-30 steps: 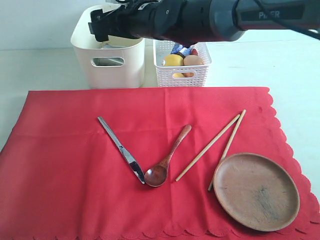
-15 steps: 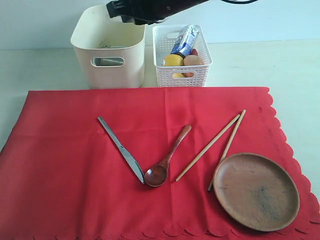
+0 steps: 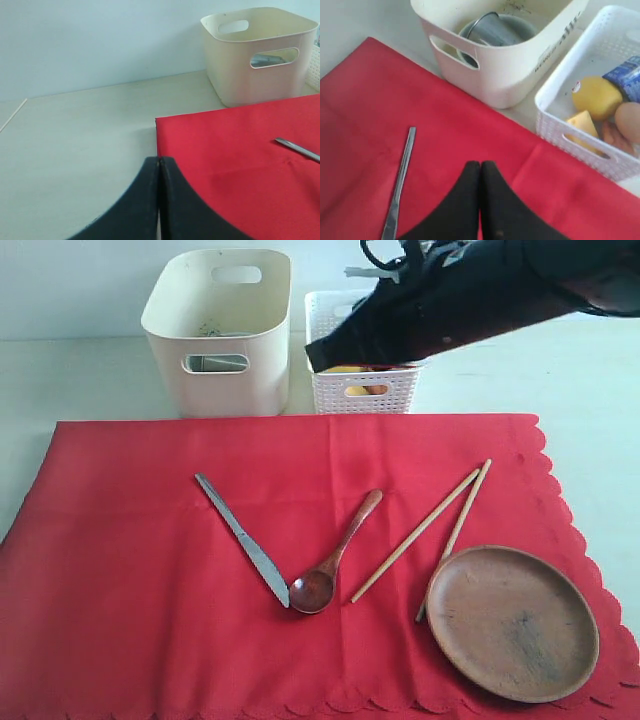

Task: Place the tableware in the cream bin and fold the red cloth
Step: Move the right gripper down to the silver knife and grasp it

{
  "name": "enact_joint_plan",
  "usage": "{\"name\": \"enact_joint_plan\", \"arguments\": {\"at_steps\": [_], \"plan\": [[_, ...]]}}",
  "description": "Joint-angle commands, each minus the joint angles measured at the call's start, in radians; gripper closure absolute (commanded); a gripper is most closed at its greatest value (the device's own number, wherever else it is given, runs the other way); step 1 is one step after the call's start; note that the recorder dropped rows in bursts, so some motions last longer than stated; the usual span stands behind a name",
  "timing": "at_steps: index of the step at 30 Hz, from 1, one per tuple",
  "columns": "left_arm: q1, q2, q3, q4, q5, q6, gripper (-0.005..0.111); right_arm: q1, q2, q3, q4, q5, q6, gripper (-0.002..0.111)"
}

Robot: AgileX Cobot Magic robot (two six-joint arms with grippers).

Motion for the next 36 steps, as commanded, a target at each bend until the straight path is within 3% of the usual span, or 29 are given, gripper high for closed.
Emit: {"name": "enact_joint_plan", "arguments": {"at_steps": [1,11,17,21,24,27,30,34,36], "plan": [[0.002,-0.007,0.003,0.0,-0.007,-0.006,0.107,-0.004,-0.087,0.109,-0.006,0.003,0.002,0.108],[0.002,-0.007,0.003,0.0,-0.007,-0.006,0.107,-0.002,-0.052,0.153,0.004,0.21,0.002,0.108],[0.002,-0.007,0.003,0.0,-0.007,-0.006,0.107,0.002,0.028,0.153,0.171,0.215,-0.183,0.108],[0.002,-0.007,0.003,0.0,-0.007,-0.006,0.107,0.117,0.108,0.146,0.245,0.117,-0.297,0.107],[0.002,-0.007,0.003,0.0,-0.007,-0.006,0.107,0.217,0.209,0.088,0.241,0.07,-0.297,0.09],[0.002,-0.007,0.003,0.0,-0.007,-0.006,0.107,0.285,0.311,-0.022,0.16,0.085,-0.297,0.064],[0.002,-0.007,0.003,0.0,-0.007,-0.006,0.107,0.296,0.379,-0.115,0.08,0.096,-0.263,0.061],[0.002,-0.007,0.003,0.0,-0.007,-0.006,0.107,0.296,0.48,-0.241,-0.244,0.108,0.033,0.061],[0.002,-0.007,0.003,0.0,-0.007,-0.006,0.107,0.296,0.52,-0.278,-0.279,0.131,0.048,0.061]]}}
